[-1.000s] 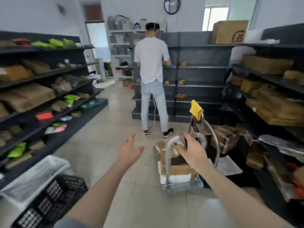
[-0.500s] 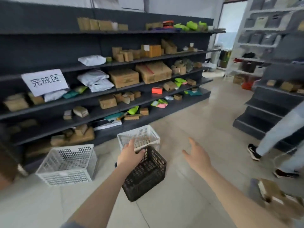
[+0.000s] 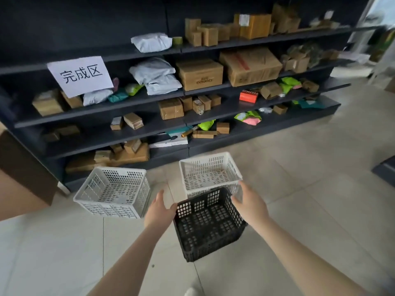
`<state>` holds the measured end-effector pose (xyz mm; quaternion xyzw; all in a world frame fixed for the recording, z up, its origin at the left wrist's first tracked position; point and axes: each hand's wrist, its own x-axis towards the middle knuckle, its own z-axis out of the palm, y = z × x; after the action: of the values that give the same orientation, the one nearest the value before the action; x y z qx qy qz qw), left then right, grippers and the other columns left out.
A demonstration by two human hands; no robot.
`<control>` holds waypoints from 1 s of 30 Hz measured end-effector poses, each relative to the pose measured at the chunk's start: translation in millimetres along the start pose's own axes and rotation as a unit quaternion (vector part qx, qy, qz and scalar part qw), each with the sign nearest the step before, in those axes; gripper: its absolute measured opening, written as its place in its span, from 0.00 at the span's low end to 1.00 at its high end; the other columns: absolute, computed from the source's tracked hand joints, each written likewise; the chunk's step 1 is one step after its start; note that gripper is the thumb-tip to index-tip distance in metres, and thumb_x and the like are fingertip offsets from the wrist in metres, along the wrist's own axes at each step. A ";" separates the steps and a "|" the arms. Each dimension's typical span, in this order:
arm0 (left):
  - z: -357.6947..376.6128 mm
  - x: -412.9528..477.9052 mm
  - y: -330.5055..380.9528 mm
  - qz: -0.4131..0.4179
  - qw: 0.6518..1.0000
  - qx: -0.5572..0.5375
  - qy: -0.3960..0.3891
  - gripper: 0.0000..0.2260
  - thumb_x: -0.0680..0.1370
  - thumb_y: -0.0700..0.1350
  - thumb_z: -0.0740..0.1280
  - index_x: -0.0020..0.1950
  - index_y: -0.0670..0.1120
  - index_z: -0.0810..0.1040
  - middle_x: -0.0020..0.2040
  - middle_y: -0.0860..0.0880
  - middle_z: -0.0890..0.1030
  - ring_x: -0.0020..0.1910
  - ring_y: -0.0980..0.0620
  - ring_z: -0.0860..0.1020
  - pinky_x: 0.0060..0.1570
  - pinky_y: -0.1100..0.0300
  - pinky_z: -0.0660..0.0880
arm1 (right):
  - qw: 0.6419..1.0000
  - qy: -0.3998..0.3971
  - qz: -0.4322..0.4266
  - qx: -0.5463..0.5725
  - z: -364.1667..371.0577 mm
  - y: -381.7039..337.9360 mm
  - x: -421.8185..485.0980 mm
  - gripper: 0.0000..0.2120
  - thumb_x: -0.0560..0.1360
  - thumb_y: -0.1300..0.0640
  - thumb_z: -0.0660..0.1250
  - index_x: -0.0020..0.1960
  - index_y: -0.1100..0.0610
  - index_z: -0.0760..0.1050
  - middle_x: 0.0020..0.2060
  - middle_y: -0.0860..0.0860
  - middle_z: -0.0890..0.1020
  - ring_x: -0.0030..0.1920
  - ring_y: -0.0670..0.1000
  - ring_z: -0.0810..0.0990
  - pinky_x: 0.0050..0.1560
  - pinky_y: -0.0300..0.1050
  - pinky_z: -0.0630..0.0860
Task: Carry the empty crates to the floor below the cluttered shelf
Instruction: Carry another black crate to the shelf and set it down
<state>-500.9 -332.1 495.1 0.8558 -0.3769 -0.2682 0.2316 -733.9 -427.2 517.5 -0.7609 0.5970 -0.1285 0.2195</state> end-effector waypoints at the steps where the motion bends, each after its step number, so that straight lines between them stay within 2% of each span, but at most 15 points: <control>1: 6.8 17.8 -4.1 -0.013 1.000 0.001 -0.005 0.32 0.76 0.52 0.65 0.77 0.49 0.56 0.73 0.45 0.69 0.69 0.42 0.71 0.64 0.49 0.72 | 1.000 -0.008 0.001 -0.003 11.4 -0.2 17.9 0.28 0.75 0.49 0.63 0.72 0.54 0.61 0.67 0.52 0.74 0.64 0.55 0.74 0.59 0.49 0.74; 5: 36.7 93.0 -21.3 -0.059 0.998 -0.011 -0.033 0.32 0.76 0.50 0.65 0.77 0.47 0.56 0.73 0.41 0.69 0.70 0.41 0.69 0.67 0.47 0.69 | 0.999 -0.050 0.005 -0.008 63.7 -1.0 83.9 0.28 0.76 0.50 0.63 0.73 0.55 0.60 0.65 0.53 0.75 0.64 0.54 0.74 0.60 0.49 0.74; 11: 80.3 202.0 -35.8 -0.105 0.993 0.008 -0.048 0.32 0.76 0.50 0.65 0.77 0.47 0.56 0.72 0.42 0.69 0.71 0.43 0.68 0.67 0.47 0.69 | 0.992 -0.110 0.068 -0.001 133.9 33.4 188.7 0.28 0.73 0.48 0.64 0.71 0.54 0.64 0.63 0.52 0.77 0.63 0.54 0.75 0.60 0.48 0.75; 15: 129.1 248.9 -73.6 -0.177 0.980 0.038 -0.079 0.32 0.76 0.48 0.65 0.77 0.45 0.55 0.70 0.40 0.71 0.69 0.41 0.70 0.66 0.48 0.69 | 0.986 -0.118 0.122 -0.002 184.2 68.9 238.8 0.28 0.73 0.50 0.66 0.71 0.55 0.65 0.63 0.54 0.77 0.62 0.56 0.76 0.60 0.49 0.74; 19: 192.4 275.4 -129.0 -0.261 0.957 0.049 -0.115 0.32 0.76 0.45 0.66 0.76 0.42 0.55 0.67 0.35 0.72 0.68 0.37 0.70 0.65 0.46 0.69 | 0.973 -0.172 0.153 -0.017 260.1 117.9 263.0 0.31 0.75 0.52 0.65 0.73 0.60 0.59 0.69 0.57 0.71 0.68 0.56 0.70 0.68 0.48 0.67; 22: 242.3 291.9 -160.3 -0.312 0.942 0.044 -0.118 0.33 0.76 0.44 0.67 0.77 0.41 0.55 0.68 0.35 0.72 0.68 0.37 0.70 0.65 0.46 0.69 | 0.966 -0.194 0.173 -0.015 316.4 160.4 288.0 0.33 0.74 0.52 0.66 0.74 0.59 0.58 0.69 0.58 0.70 0.69 0.57 0.69 0.69 0.49 0.66; 30: 366.8 370.5 -237.3 -0.323 0.934 0.092 -0.119 0.34 0.76 0.46 0.67 0.76 0.40 0.54 0.70 0.35 0.69 0.69 0.35 0.68 0.64 0.44 0.69 | 0.959 -0.185 0.202 -0.073 440.7 295.6 359.3 0.39 0.70 0.52 0.72 0.73 0.61 0.57 0.68 0.61 0.70 0.67 0.61 0.70 0.65 0.55 0.70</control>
<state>-397.7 -543.9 -27.0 0.9107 -0.1284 -0.3925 0.0061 -692.8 -750.7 -34.2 -0.6485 0.6950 0.1056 0.2920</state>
